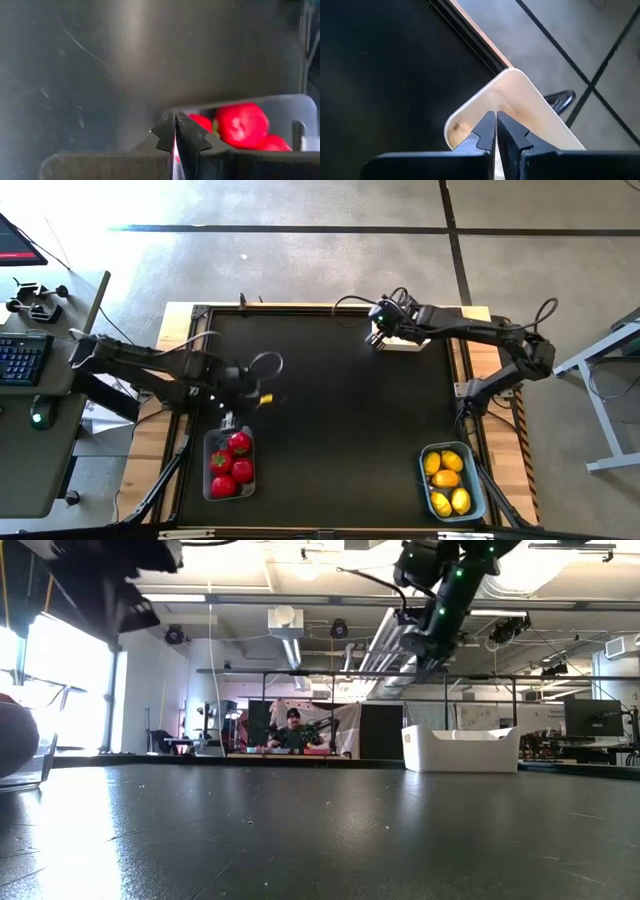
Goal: Sort produce into baskets
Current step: Adjust the transparent bin
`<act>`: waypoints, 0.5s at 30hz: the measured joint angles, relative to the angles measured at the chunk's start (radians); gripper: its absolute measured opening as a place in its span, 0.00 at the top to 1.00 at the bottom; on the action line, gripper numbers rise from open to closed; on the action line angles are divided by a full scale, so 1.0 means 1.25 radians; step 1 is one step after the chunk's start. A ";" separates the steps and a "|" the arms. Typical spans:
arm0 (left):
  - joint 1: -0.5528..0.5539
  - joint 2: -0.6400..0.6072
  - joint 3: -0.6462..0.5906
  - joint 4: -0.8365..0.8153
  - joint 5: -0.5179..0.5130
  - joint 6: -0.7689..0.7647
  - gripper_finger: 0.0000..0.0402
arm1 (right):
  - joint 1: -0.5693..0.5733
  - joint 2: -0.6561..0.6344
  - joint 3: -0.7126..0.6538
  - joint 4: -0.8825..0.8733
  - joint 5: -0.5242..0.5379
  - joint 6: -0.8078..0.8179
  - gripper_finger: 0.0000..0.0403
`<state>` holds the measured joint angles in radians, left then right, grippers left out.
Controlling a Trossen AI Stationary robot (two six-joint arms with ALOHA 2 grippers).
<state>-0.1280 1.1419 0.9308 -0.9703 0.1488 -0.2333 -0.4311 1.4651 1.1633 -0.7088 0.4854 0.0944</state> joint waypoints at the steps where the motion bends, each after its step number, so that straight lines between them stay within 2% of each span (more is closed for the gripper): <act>1: -0.021 0.011 0.011 -0.014 0.000 -0.013 1.00 | 0.003 0.000 0.000 0.008 0.000 -0.008 0.99; 7: -0.113 0.077 0.013 -0.025 -0.001 -0.089 1.00 | 0.007 0.000 0.000 0.020 0.000 -0.020 1.00; 15: -0.141 0.150 0.000 -0.027 -0.055 -0.103 1.00 | 0.007 0.000 0.000 0.020 0.000 -0.040 1.00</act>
<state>-0.3043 1.3297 0.9302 -1.0037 0.0807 -0.3623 -0.4225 1.4654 1.1634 -0.6842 0.4850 0.0441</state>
